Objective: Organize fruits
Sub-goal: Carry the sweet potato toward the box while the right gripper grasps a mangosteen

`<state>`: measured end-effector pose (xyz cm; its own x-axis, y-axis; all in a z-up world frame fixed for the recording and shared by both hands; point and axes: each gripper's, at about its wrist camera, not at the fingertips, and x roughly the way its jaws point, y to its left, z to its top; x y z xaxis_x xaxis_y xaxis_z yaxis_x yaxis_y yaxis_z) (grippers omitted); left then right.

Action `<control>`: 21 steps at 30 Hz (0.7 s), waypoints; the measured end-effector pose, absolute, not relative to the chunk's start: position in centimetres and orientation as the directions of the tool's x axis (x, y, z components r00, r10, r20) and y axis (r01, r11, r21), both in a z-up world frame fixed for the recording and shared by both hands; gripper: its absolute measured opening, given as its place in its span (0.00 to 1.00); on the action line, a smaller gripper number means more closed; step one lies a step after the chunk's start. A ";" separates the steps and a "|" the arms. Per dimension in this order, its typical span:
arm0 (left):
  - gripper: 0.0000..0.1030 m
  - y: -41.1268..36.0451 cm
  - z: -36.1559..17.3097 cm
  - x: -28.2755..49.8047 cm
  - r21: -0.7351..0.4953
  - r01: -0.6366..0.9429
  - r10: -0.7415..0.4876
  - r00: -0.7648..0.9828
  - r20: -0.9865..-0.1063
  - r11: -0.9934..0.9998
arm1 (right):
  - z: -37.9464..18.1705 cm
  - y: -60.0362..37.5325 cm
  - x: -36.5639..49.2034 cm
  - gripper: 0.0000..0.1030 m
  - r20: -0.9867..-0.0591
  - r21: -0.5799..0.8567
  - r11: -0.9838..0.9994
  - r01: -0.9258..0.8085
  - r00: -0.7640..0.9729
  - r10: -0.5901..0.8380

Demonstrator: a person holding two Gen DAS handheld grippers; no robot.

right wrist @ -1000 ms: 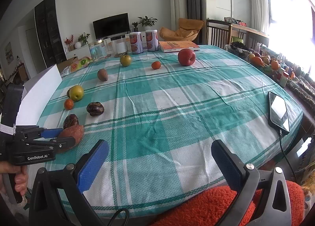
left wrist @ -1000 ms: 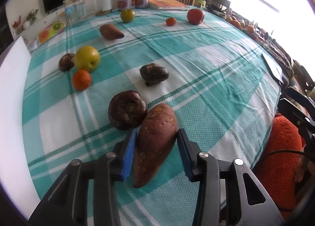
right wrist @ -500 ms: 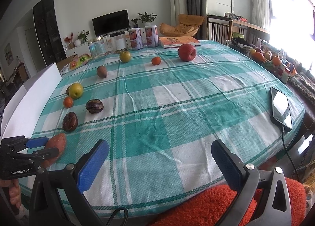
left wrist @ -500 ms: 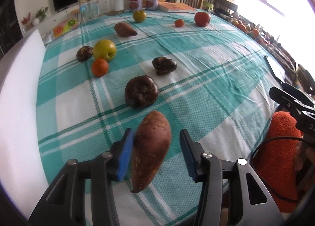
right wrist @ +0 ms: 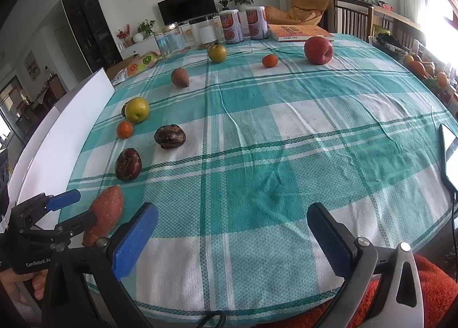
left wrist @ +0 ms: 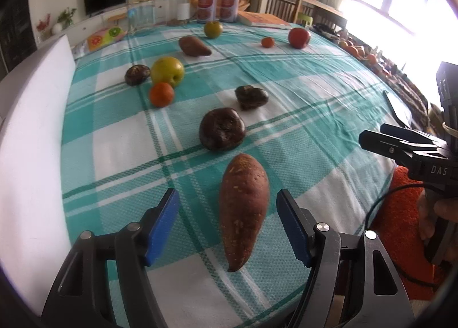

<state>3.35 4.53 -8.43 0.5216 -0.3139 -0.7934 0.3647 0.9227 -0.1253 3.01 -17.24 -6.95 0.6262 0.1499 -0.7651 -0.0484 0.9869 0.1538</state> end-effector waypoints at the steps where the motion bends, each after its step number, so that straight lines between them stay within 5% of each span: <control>1: 0.70 4.2 -8.5 3.4 -0.125 0.383 -0.323 0.512 -0.796 0.915 | -7.0 -17.5 2.9 1.00 -0.764 0.163 0.986 -0.041 0.627 0.153; 3: 0.69 3.4 -8.8 3.5 -0.118 0.404 -0.327 0.501 -0.801 0.907 | -6.9 -18.2 2.7 1.00 -0.754 0.188 0.982 -0.017 0.638 0.155; 7: 0.42 2.6 -9.5 4.1 -0.076 0.404 -0.289 0.499 -0.817 0.912 | -7.2 -19.1 3.0 1.00 -0.760 0.231 0.973 0.004 0.625 0.178; 11: 0.42 4.9 -8.8 3.6 -0.215 0.334 -0.362 0.479 -0.800 0.918 | -7.0 -17.9 4.0 1.00 -0.768 0.251 0.965 -0.069 0.593 0.242; 15: 0.42 7.0 -6.6 1.4 -0.249 0.297 -0.374 0.511 -0.774 0.922 | -7.3 -12.8 7.6 0.99 -0.760 0.373 0.893 -0.252 0.468 0.450; 21: 0.42 10.7 -3.6 -0.8 -0.268 0.207 -0.339 0.570 -0.748 0.941 | -9.3 -4.0 11.9 0.79 -0.812 0.273 0.878 -0.394 0.395 0.430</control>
<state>-0.79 10.72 -3.58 0.5703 -0.3386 -0.7484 0.2071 0.9409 -0.2679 11.89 -3.97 -9.33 0.3950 0.4296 -0.8120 -0.3937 0.8778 0.2729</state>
